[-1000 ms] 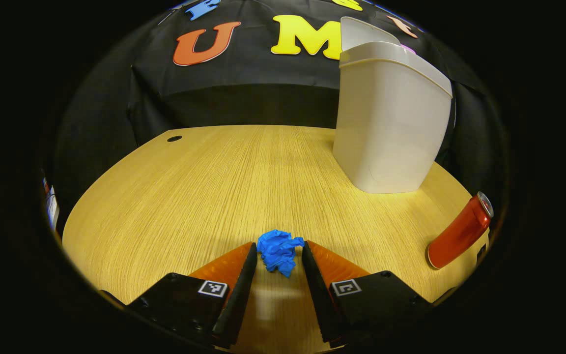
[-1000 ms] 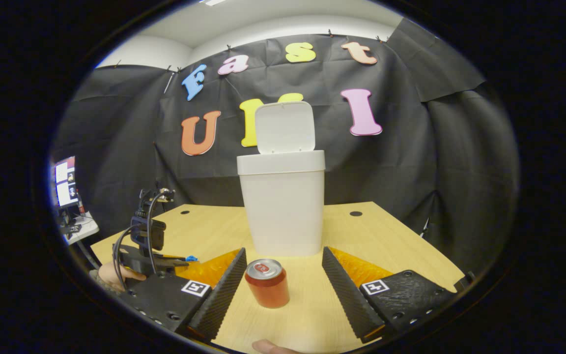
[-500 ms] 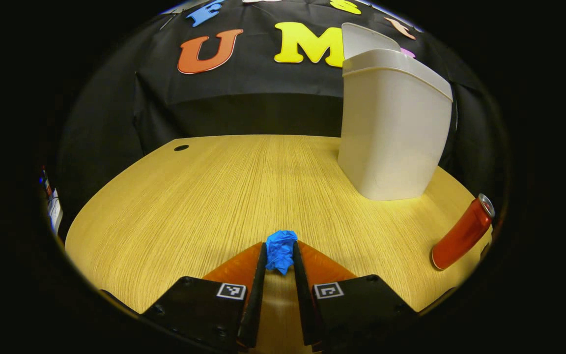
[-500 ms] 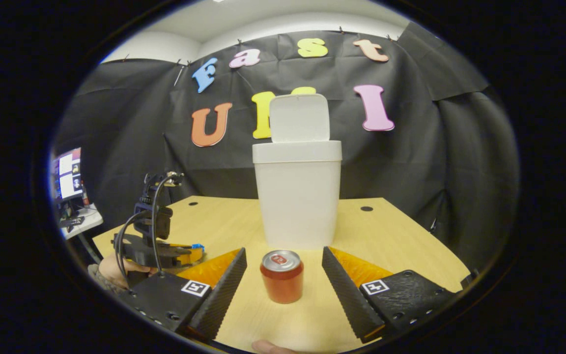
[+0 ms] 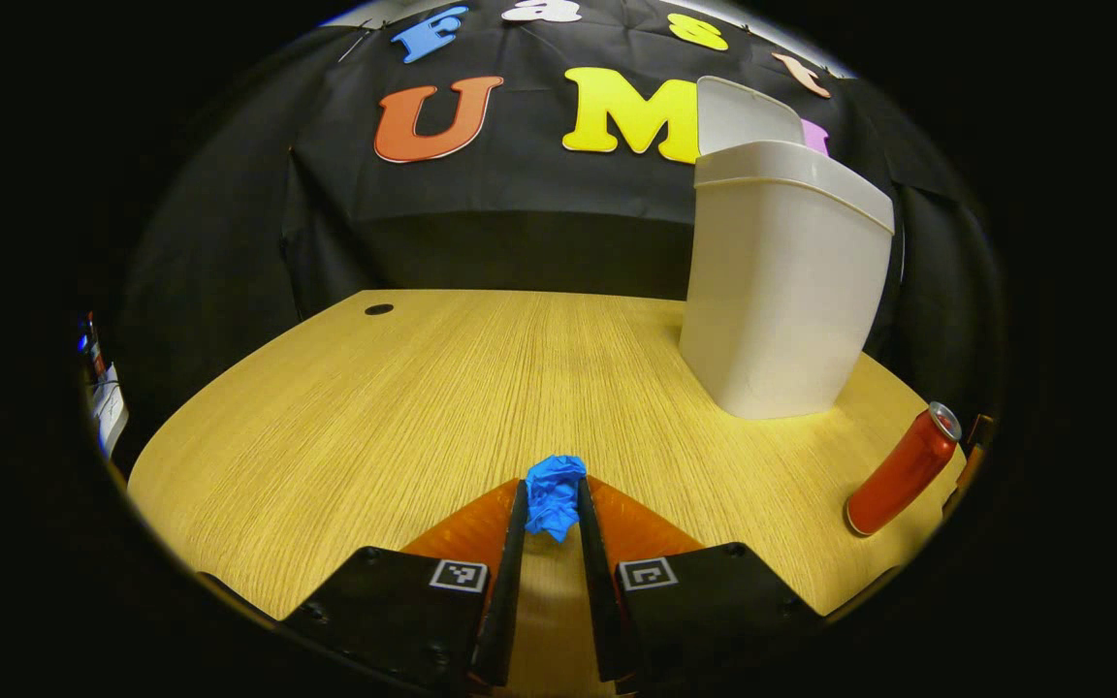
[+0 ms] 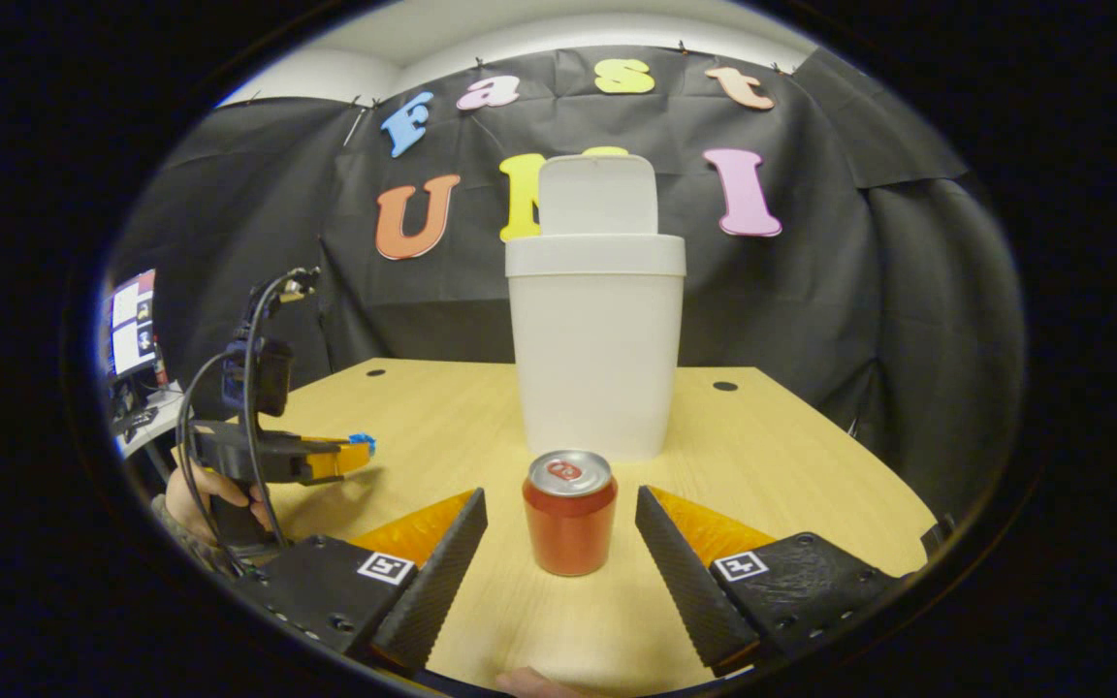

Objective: Press the lid of the desktop garbage bin to open it, pick up the crumpled paper on the desktop and throw it into the bin, then pick up the pop can on the desktop and drop it into the bin, and finally close the garbage bin lid.

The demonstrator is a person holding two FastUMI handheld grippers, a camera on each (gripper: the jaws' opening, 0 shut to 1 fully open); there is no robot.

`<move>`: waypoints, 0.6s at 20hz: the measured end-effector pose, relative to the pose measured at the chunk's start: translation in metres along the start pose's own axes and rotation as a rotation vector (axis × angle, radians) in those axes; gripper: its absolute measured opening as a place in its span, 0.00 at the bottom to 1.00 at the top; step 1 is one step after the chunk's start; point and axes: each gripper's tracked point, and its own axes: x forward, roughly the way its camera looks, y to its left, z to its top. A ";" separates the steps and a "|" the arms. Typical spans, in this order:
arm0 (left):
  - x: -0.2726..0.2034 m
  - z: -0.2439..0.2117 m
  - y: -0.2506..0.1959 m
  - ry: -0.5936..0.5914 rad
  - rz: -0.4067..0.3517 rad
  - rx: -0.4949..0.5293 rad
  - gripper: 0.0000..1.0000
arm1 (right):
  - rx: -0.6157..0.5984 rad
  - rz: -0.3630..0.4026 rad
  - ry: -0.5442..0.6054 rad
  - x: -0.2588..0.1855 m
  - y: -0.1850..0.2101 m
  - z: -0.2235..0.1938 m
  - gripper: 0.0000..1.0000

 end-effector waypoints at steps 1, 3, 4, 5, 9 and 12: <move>-0.005 0.006 -0.002 -0.016 -0.006 0.006 0.39 | 0.004 0.000 0.011 0.003 0.002 -0.004 0.96; -0.016 0.018 -0.005 -0.046 -0.008 0.025 0.35 | 0.002 -0.016 0.034 0.010 0.000 -0.011 0.96; -0.022 0.023 -0.007 -0.062 -0.015 0.033 0.35 | 0.004 -0.034 0.049 0.016 -0.004 -0.015 0.93; -0.027 0.029 -0.012 -0.075 -0.040 0.033 0.35 | 0.014 -0.053 0.068 0.021 -0.009 -0.018 0.96; -0.047 0.042 -0.014 -0.119 -0.074 0.012 0.35 | 0.053 -0.051 0.131 0.041 -0.008 -0.030 0.96; -0.056 0.049 -0.011 -0.145 -0.065 0.023 0.35 | 0.049 -0.059 0.146 0.050 -0.005 -0.032 0.96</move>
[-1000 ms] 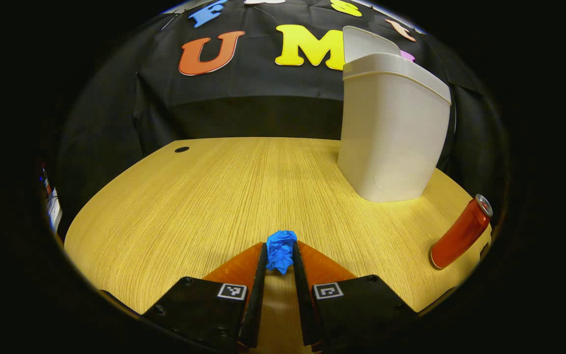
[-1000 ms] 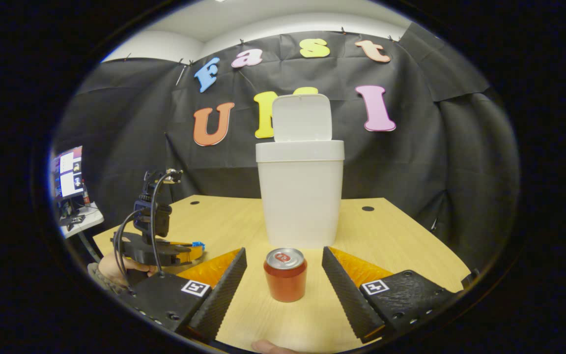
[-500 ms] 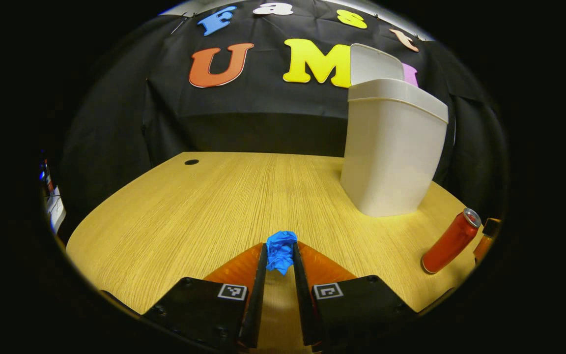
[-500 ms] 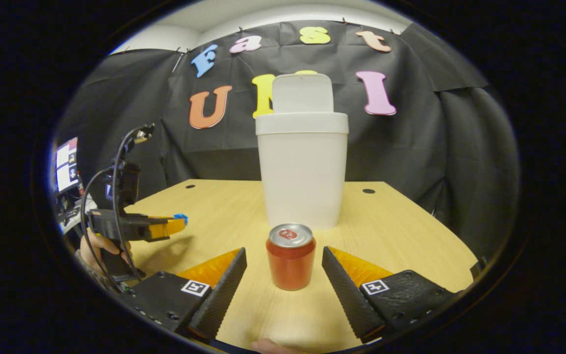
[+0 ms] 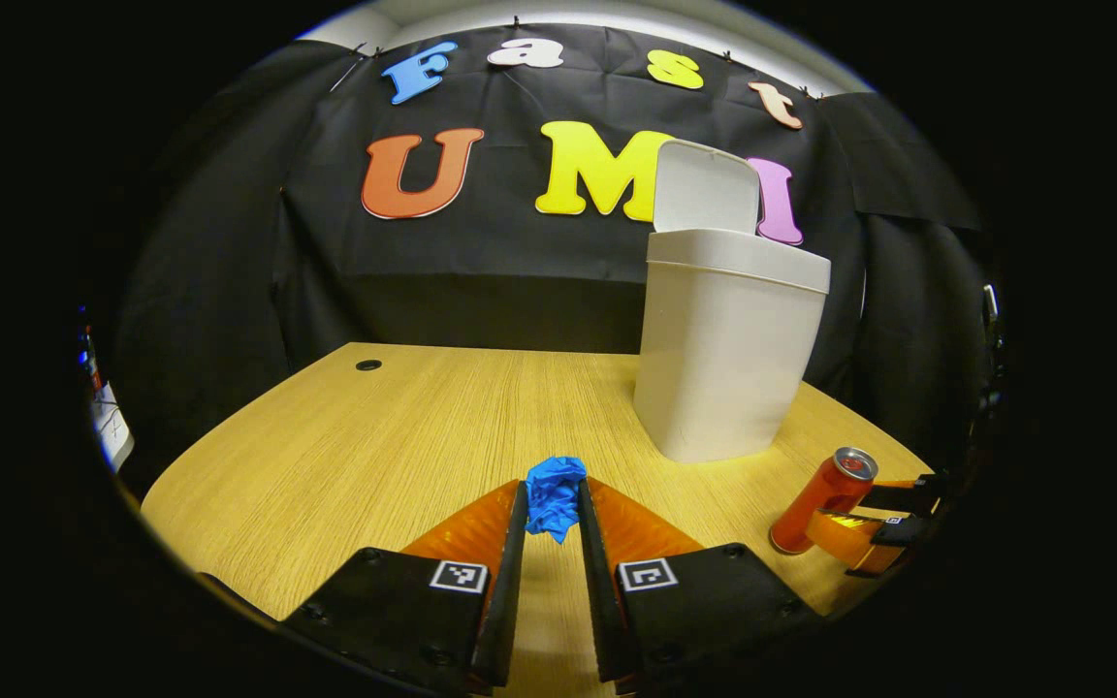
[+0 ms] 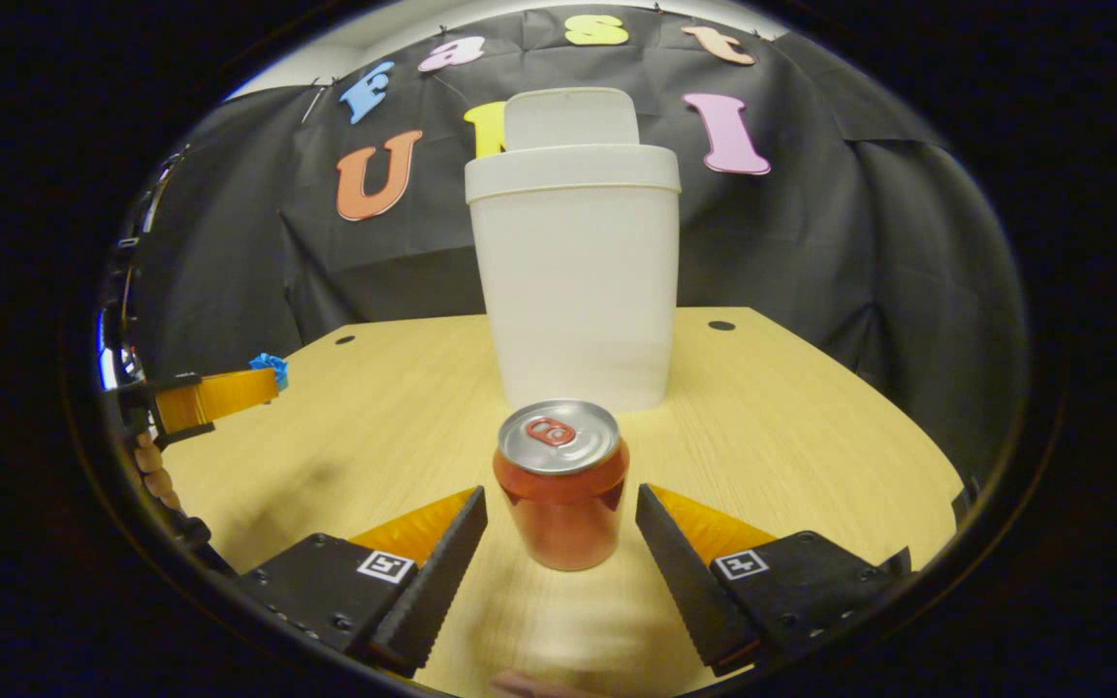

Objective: Press the lid of the desktop garbage bin to open it, pick up the crumpled paper on the desktop and throw it into the bin, then pick up the pop can on the desktop and drop it into the bin, and finally close the garbage bin lid.

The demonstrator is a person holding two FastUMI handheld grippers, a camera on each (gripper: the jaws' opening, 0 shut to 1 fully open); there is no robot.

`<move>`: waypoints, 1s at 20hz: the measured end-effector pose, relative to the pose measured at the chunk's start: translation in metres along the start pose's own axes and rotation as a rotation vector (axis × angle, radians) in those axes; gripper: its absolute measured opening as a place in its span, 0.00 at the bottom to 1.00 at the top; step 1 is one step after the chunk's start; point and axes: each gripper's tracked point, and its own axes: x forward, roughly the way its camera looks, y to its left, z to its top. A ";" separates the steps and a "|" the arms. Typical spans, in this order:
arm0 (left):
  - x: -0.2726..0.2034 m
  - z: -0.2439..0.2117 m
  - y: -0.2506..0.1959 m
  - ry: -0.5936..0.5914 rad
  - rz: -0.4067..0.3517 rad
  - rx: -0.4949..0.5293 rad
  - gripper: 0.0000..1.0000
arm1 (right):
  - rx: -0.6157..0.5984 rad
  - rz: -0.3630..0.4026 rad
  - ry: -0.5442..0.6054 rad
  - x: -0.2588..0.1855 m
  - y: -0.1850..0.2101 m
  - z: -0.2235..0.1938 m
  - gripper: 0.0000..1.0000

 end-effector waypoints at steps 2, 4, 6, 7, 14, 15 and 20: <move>-0.004 0.005 0.000 -0.019 -0.008 -0.002 0.35 | -0.012 -0.030 -0.002 0.007 -0.006 0.000 0.96; -0.004 0.004 -0.002 -0.017 -0.018 -0.006 0.35 | 0.004 -0.039 0.024 0.021 -0.010 -0.005 0.96; -0.004 0.003 0.001 -0.008 -0.005 0.000 0.35 | 0.015 -0.049 0.048 0.025 -0.012 -0.010 0.96; -0.003 0.003 0.002 -0.007 -0.002 0.000 0.35 | 0.008 -0.041 0.051 0.023 -0.010 -0.010 0.94; -0.010 0.013 0.011 -0.043 0.037 0.012 0.35 | 0.006 -0.022 -0.016 0.016 -0.009 0.009 0.82; -0.012 0.017 0.011 -0.053 0.040 0.014 0.35 | -0.003 -0.027 -0.044 0.012 -0.011 0.018 0.82; -0.024 0.029 0.012 -0.088 0.041 0.022 0.35 | -0.037 -0.039 -0.130 -0.021 -0.012 0.054 0.82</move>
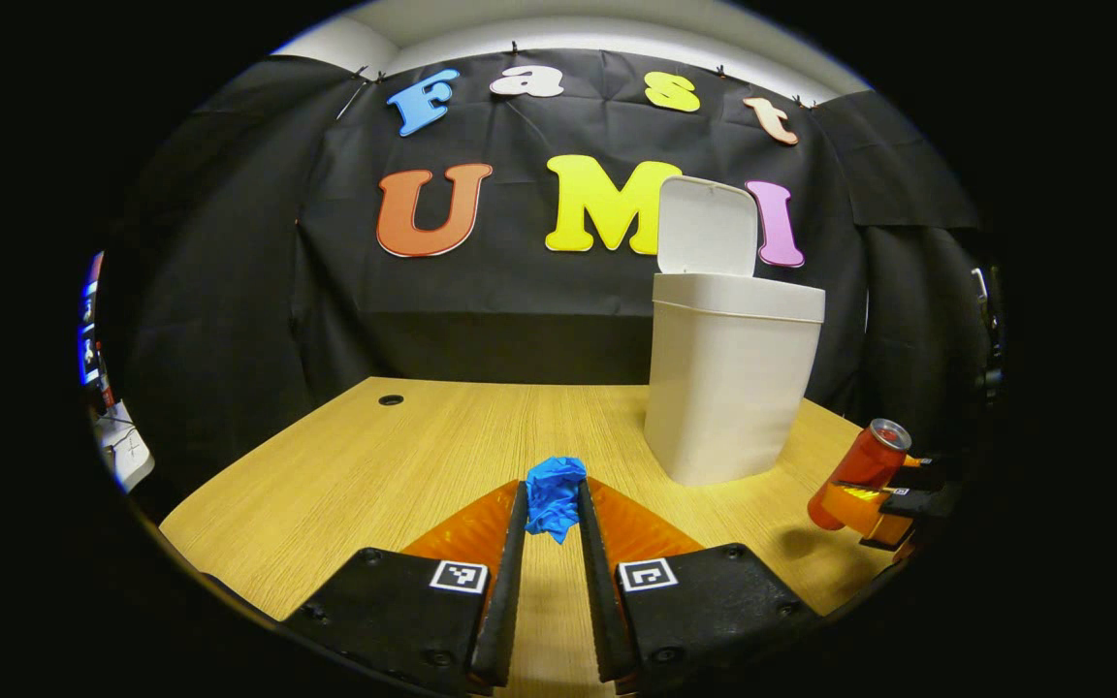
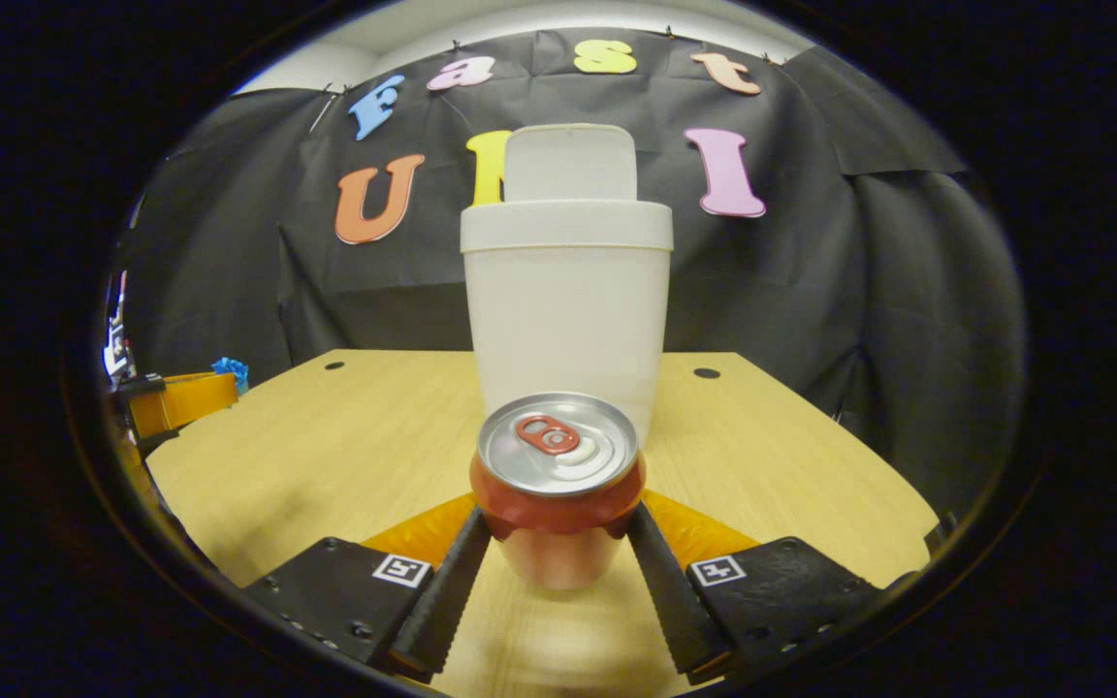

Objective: Press the lid of the desktop garbage bin to open it, pick up the crumpled paper on the desktop and throw it into the bin, then pick up the pop can on the desktop and drop it into the bin, and finally close the garbage bin lid.

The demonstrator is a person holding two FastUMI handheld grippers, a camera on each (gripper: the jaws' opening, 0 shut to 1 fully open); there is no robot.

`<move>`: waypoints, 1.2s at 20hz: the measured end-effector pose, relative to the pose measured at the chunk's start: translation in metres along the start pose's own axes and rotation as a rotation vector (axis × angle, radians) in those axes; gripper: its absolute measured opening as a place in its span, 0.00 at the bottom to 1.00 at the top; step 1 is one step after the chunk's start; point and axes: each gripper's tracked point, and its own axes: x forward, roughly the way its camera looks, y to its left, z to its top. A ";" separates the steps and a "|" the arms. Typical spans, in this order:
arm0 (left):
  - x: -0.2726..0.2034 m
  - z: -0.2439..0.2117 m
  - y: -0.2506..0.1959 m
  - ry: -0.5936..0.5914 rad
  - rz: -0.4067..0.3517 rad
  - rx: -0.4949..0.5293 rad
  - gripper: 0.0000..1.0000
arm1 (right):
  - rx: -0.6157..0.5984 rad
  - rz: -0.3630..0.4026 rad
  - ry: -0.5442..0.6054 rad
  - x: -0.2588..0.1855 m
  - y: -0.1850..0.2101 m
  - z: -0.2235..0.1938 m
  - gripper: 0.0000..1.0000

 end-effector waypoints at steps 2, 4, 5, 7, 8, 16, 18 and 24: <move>-0.007 0.008 0.001 -0.028 0.003 0.005 0.35 | -0.005 -0.002 -0.030 -0.011 -0.002 0.015 0.82; -0.014 0.018 0.005 -0.058 0.019 0.007 0.35 | -0.007 -0.010 -0.062 -0.022 -0.007 0.029 0.82; -0.017 0.023 0.005 -0.073 0.023 0.005 0.35 | -0.008 -0.014 -0.076 -0.028 -0.010 0.036 0.82; -0.025 0.034 0.005 -0.106 0.037 0.021 0.35 | -0.010 -0.008 -0.109 -0.037 -0.013 0.053 0.82; -0.028 0.035 0.008 -0.118 0.052 0.044 0.35 | -0.011 0.005 -0.127 -0.042 -0.011 0.062 0.82; -0.055 0.058 0.001 -0.191 0.110 0.078 0.35 | -0.021 0.087 -0.187 -0.078 -0.026 0.089 0.82; -0.057 0.058 -0.004 -0.195 0.115 0.083 0.35 | -0.041 0.113 -0.206 -0.085 -0.032 0.093 0.82; -0.056 0.063 -0.017 -0.186 0.167 0.062 0.35 | -0.081 0.169 -0.278 -0.101 -0.055 0.098 0.82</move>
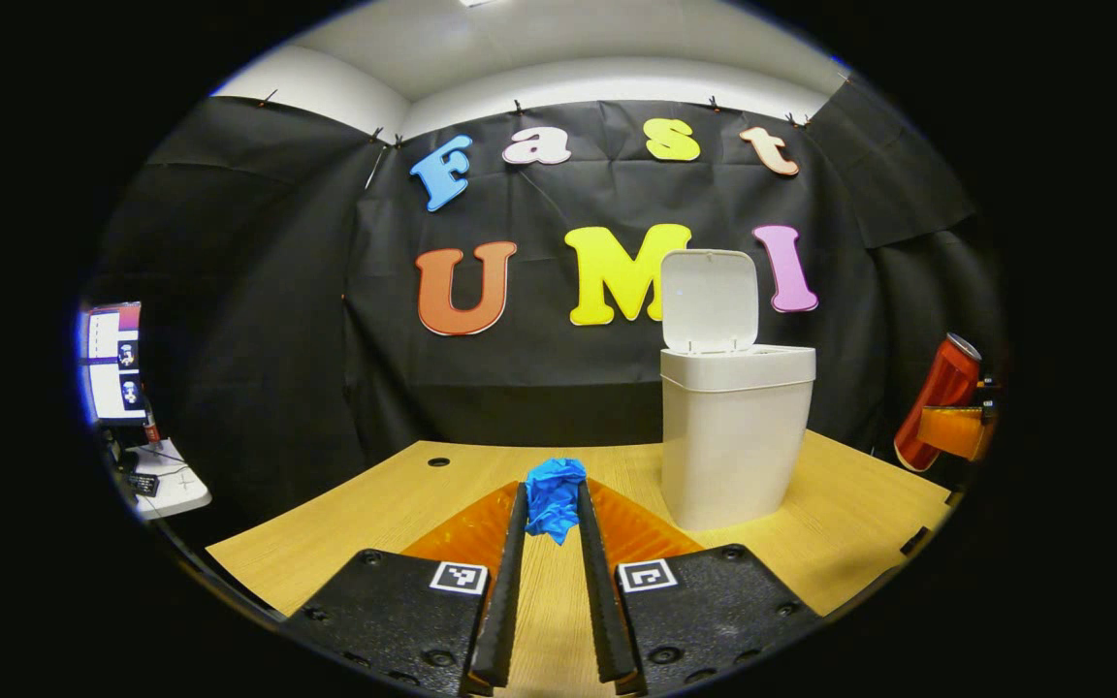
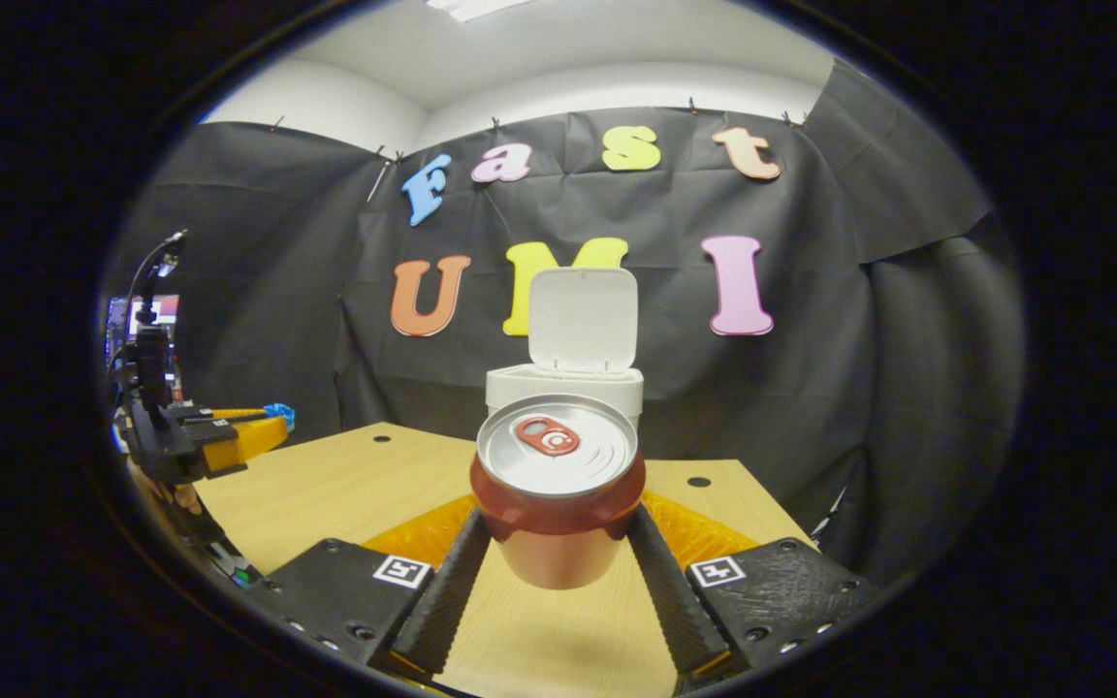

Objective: Press the lid of the desktop garbage bin to open it, pick up the crumpled paper on the desktop and throw it into the bin, then pick up the pop can on the desktop and drop it into the bin, and finally close the garbage bin lid.

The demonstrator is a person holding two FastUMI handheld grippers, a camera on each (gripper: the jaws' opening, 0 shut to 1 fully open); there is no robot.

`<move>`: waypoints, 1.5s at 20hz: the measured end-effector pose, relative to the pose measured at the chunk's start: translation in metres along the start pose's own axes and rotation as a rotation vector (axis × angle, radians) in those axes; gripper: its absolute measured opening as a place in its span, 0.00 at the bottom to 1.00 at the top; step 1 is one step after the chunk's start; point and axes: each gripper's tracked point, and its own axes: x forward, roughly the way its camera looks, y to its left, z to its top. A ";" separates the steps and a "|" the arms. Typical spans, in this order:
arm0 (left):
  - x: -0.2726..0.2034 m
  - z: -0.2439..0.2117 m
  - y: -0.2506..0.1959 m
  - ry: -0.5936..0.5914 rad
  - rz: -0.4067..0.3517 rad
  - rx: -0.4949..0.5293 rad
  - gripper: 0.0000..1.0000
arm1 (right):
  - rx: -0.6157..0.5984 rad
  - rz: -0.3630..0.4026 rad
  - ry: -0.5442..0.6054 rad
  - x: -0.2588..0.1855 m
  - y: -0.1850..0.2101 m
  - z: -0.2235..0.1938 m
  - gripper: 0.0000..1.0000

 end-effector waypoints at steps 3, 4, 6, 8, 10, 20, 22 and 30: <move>0.000 0.018 -0.023 -0.032 -0.013 0.025 0.35 | -0.042 -0.033 -0.038 -0.002 -0.021 0.005 0.81; 0.000 0.022 -0.029 -0.041 -0.019 0.024 0.35 | -0.062 -0.054 -0.040 -0.001 -0.026 0.005 0.82; 0.004 0.036 -0.042 -0.055 -0.025 0.010 0.35 | -0.081 -0.090 -0.032 -0.002 -0.034 0.005 0.81; 0.014 0.055 -0.062 -0.068 -0.075 -0.041 0.35 | -0.069 -0.076 -0.037 -0.009 -0.029 0.009 0.82; 0.029 0.072 -0.071 -0.053 -0.101 -0.108 0.34 | -0.035 -0.062 -0.043 -0.014 -0.028 0.011 0.82; 0.140 0.192 -0.137 -0.155 -0.208 -0.118 0.34 | 0.003 -0.134 -0.044 -0.021 -0.076 0.003 0.81; 0.161 0.200 -0.168 -0.175 -0.280 -0.142 0.34 | 0.013 -0.138 -0.045 -0.021 -0.083 0.003 0.81; 0.246 0.175 -0.217 -0.122 -0.241 -0.122 0.35 | -0.008 -0.175 -0.063 -0.023 -0.096 0.004 0.82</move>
